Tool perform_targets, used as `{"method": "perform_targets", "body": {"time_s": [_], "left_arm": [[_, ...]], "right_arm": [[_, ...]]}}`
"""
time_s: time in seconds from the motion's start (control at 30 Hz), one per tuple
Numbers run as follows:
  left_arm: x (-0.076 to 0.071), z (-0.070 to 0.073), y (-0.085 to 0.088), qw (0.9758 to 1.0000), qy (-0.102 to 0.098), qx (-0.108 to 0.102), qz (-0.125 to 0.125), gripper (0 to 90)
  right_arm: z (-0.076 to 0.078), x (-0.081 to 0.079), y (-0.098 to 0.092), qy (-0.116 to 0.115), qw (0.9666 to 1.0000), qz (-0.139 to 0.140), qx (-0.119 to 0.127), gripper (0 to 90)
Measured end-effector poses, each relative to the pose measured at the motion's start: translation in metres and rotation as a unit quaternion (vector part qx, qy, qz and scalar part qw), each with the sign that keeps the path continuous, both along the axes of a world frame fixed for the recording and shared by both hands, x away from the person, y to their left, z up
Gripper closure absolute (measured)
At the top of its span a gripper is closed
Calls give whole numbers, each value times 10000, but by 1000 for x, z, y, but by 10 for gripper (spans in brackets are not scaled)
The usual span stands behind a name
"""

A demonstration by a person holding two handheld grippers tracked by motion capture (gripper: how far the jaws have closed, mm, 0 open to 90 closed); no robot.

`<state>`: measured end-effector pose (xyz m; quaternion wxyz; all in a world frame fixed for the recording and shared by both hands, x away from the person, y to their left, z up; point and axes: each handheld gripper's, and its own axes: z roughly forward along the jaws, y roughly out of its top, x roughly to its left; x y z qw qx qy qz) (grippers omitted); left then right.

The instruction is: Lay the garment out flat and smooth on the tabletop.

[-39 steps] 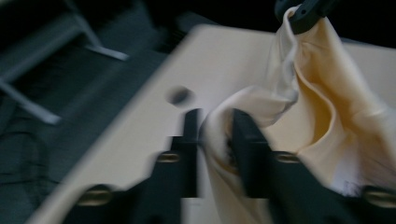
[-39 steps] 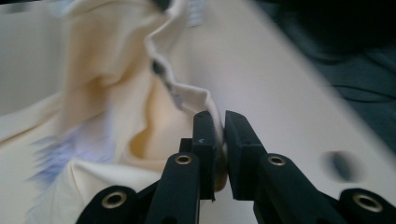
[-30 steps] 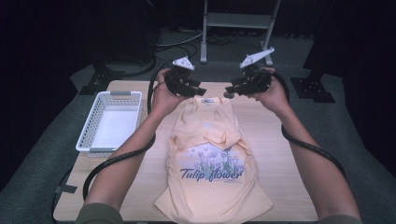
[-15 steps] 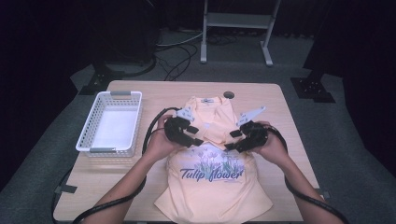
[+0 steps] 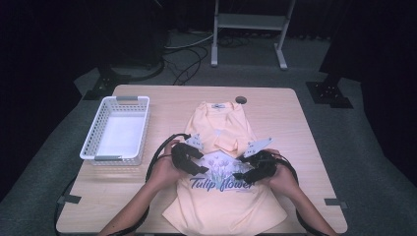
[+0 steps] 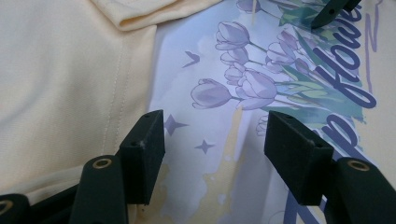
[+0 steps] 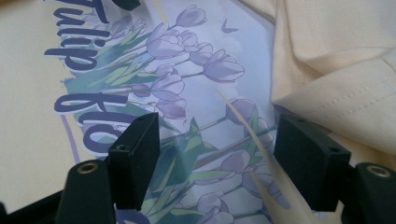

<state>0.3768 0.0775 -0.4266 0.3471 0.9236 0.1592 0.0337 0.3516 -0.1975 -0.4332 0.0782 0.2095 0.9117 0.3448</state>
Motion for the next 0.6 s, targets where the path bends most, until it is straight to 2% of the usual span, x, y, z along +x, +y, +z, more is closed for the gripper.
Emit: {"method": "perform_targets", "body": {"time_s": [0.1, 0.17, 0.4, 0.6], "left_arm": [[-5, 0, 1, 10000, -5, 2, 33, 373], [-9, -1, 1, 9999, 42, -69, 101, 349], [-29, -2, 4, 9999, 19, -105, 128, 339], [-44, -2, 5, 9999, -15, -44, 102, 328]], "right_arm": [[-2, -3, -2, -17, 10000, 7, 88, 303], [-2, -6, -2, -18, 9999, 38, 123, 282], [-3, -22, -1, -28, 9998, 171, 139, 278], [-4, -37, 0, -10, 9996, 238, 146, 279]]}}
